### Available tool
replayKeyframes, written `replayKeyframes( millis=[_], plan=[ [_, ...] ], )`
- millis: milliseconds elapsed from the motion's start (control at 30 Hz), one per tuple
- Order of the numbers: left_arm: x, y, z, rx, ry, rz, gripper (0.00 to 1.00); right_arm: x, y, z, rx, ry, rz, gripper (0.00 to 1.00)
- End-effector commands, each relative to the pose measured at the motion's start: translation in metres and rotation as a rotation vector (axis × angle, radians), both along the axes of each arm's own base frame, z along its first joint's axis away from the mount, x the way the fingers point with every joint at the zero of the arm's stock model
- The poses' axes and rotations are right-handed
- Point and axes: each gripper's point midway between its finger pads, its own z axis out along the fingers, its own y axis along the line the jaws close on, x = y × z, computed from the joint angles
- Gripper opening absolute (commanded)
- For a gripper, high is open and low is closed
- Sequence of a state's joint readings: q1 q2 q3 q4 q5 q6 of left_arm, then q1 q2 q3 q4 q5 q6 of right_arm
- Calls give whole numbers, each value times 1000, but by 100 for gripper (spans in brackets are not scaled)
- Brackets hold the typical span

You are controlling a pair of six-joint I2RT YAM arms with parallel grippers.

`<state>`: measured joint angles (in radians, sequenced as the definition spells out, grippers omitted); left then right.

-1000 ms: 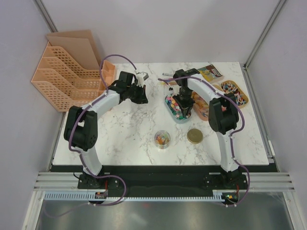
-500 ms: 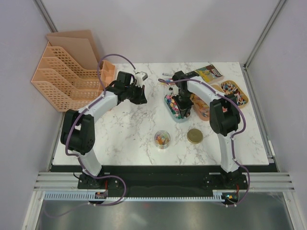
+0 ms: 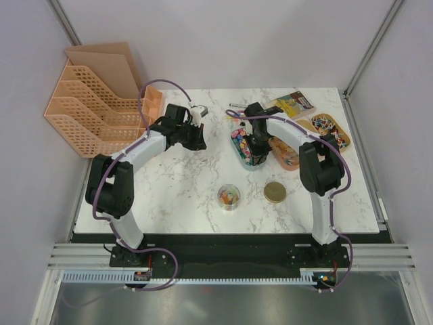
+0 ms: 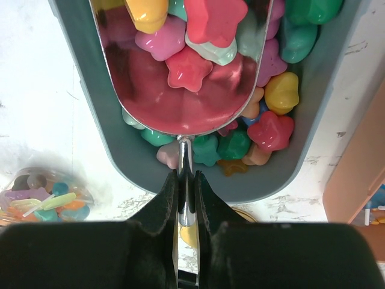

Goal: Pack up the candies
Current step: Scoop the fake candies from the storage box.

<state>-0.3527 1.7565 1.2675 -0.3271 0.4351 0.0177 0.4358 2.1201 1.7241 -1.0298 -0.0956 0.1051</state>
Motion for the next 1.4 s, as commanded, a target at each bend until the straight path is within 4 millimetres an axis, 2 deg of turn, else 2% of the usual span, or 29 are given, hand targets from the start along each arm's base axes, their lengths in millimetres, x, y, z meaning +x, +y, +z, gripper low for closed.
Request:
replayKeyframes(
  millis=[0,233,300,333,367,400,467,533,567,767,833,867,900,1000,1067,1167,1200,1267,1300,1367],
  plan=[
    [8,4,13,9,-75,-8,2,7,-3,7,-7,-67,-41,0],
    [15,0,14,0,-71,-10,2,14,-4,13,12,-151,-49,0],
    [16,-2,13,-6,-66,-14,2,10,-9,8,2,-167,-49,0],
    [16,-2,12,-7,-64,-13,2,18,-8,15,18,-225,-47,0],
    [17,-2,12,-8,-65,-12,2,11,-11,7,12,-219,-42,0],
    [17,-3,11,-8,-61,-15,2,20,-13,13,13,-286,-40,0],
    [18,-4,12,-10,-62,-16,2,12,-20,3,-2,-291,-39,0],
    [19,-4,13,-13,-66,-18,2,17,-19,9,17,-353,-28,0],
    [20,-5,13,-13,-68,-17,2,12,-23,4,7,-355,-27,0],
    [26,-8,16,-24,-72,-20,2,14,-25,9,24,-442,9,0],
    [27,-9,17,-25,-71,-22,2,19,-23,16,39,-501,21,0],
    [28,-10,17,-26,-73,-22,2,14,-26,11,34,-498,34,0],
    [29,-10,18,-28,-75,-23,2,16,-24,16,45,-524,36,0],
    [32,-12,20,-29,-79,-26,2,6,-25,11,49,-516,44,0],
    [34,-13,22,-32,-84,-27,2,1,-27,17,48,-540,79,0],
    [35,-14,29,-36,-92,-28,2,-2,-31,38,50,-595,113,0],
    [35,-13,33,-35,-98,-25,2,-1,-37,57,30,-645,142,0],
    [35,-9,38,-24,-110,-16,2,3,-43,83,7,-722,184,0],
    [33,-8,47,-23,-131,-16,2,0,-46,107,22,-786,214,0],
    [30,-2,53,6,-162,-10,4,-11,-49,120,22,-827,343,0]
  ],
)
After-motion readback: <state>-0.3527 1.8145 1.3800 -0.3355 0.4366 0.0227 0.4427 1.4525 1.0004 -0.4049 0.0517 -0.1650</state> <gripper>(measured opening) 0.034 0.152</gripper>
